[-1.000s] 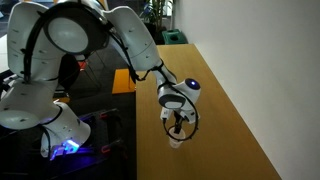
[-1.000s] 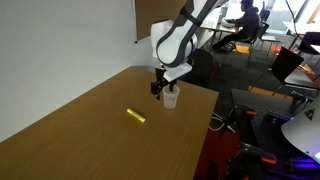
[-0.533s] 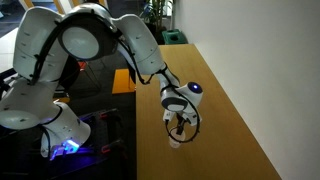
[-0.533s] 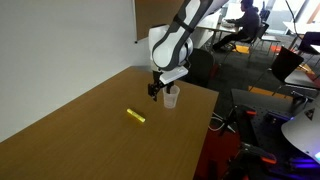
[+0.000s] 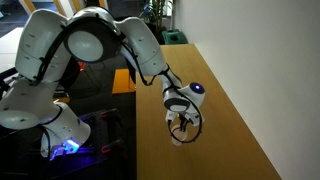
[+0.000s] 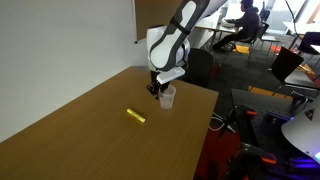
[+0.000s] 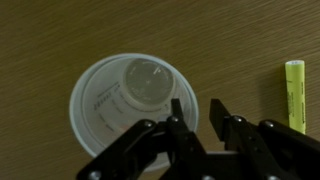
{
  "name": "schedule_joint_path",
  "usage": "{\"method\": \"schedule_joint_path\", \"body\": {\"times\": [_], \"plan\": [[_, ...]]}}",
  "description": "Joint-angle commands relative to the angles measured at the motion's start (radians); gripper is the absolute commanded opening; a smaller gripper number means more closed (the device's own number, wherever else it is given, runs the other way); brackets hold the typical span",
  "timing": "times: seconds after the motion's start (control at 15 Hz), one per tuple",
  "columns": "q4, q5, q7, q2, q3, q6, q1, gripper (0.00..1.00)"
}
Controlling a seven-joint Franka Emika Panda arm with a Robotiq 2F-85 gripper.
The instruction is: Move the cup from the right side of the yellow marker to the left side
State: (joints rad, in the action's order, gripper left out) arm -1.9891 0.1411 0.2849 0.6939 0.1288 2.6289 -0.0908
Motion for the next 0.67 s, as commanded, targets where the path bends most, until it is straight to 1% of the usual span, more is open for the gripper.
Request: {"method": "schedule_joint_path", "body": {"times": [0.0,0.07,0.13,0.53,0.6], "plan": [[0.010,0.013,0.029,0.002,0.014,0.020,0.014,0.04],[0.009,0.010,0.030,0.000,0.017,0.019,0.016,0.01],[0.010,0.006,0.032,-0.002,0.020,0.011,0.019,0.00],[-0.029,0.007,0.009,-0.083,0.009,-0.025,0.020,0.01],[-0.036,-0.001,0.022,-0.103,0.018,-0.034,0.033,0.01]]}}
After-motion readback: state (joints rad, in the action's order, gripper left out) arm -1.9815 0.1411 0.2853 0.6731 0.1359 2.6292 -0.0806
